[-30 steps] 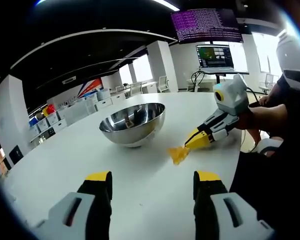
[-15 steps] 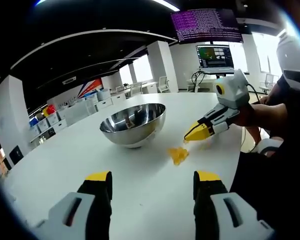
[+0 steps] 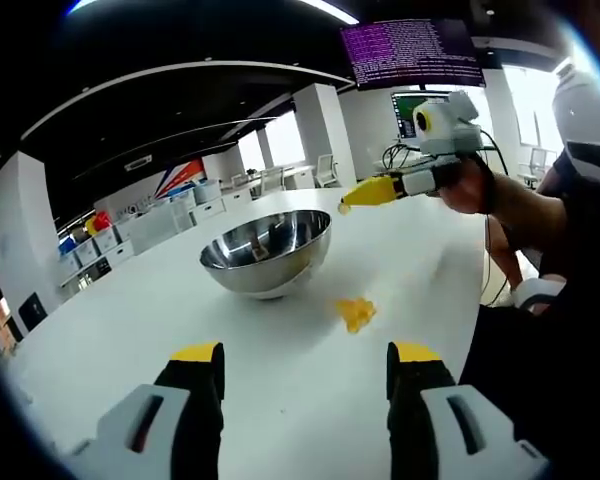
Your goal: Pick up the QQ candy scattered on the table and place it into the stainless steel bowl on the table
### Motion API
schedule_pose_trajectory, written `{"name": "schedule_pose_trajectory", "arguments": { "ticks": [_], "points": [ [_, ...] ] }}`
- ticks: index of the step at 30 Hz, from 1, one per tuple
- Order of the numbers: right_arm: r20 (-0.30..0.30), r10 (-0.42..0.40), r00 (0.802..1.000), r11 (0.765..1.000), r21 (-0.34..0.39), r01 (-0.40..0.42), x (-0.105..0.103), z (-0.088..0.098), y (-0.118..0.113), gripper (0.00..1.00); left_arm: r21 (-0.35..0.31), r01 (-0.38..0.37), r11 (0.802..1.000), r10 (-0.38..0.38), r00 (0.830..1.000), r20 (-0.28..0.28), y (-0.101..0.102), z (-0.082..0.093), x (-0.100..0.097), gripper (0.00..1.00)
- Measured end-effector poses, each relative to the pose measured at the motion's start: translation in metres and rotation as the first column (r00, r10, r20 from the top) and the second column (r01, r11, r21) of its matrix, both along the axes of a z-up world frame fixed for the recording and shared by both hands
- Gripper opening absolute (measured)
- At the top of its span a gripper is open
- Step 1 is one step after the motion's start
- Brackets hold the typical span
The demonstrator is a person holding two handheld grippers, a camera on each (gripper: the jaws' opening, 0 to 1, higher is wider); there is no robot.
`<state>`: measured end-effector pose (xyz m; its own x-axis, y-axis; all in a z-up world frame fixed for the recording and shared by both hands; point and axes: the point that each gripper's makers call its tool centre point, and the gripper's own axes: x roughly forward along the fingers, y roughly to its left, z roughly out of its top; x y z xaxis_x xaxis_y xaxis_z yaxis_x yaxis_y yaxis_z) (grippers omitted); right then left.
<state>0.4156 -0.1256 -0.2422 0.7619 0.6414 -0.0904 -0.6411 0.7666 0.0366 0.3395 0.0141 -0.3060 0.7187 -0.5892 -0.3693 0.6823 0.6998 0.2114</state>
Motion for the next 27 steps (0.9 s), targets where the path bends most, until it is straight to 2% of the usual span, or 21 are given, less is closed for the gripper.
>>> {"name": "schedule_pose_trajectory", "arguments": {
  "ticks": [4, 7, 10, 18, 21, 27],
  "points": [
    [0.036, -0.028, 0.999, 0.999, 0.029, 0.027, 0.021, 0.021, -0.003, 0.01, 0.003, -0.003, 1.000, 0.003, 1.000, -0.004, 0.001, -0.001, 0.000, 0.66],
    [0.030, -0.040, 0.999, 0.998, 0.041, 0.039, 0.041, 0.023, -0.001, 0.01, 0.000, -0.001, 1.000, 0.001, 1.000, -0.003, 0.001, -0.001, 0.001, 0.66],
    [-0.003, -0.043, 0.999, 0.998, 0.049, 0.043, 0.055, 0.015, 0.003, 0.01, -0.001, 0.000, 1.000, 0.000, 1.000, -0.005, 0.001, -0.001, 0.002, 0.66],
    [-0.100, -0.079, 0.992, 0.996, 0.021, 0.081, 0.082, -0.028, 0.004, 0.01, -0.003, -0.003, 1.000, 0.003, 1.000, -0.006, 0.005, -0.002, 0.004, 0.66],
    [-0.116, -0.080, 0.990, 0.996, 0.027, 0.084, 0.085, -0.036, 0.003, 0.02, -0.005, -0.006, 1.000, 0.006, 1.000, -0.004, 0.006, -0.002, 0.005, 0.66],
    [-0.113, -0.084, 0.990, 0.996, 0.033, 0.088, 0.084, -0.035, 0.003, 0.02, -0.005, -0.009, 1.000, 0.009, 1.000, -0.009, 0.007, -0.005, 0.005, 0.65]
  ]
}}
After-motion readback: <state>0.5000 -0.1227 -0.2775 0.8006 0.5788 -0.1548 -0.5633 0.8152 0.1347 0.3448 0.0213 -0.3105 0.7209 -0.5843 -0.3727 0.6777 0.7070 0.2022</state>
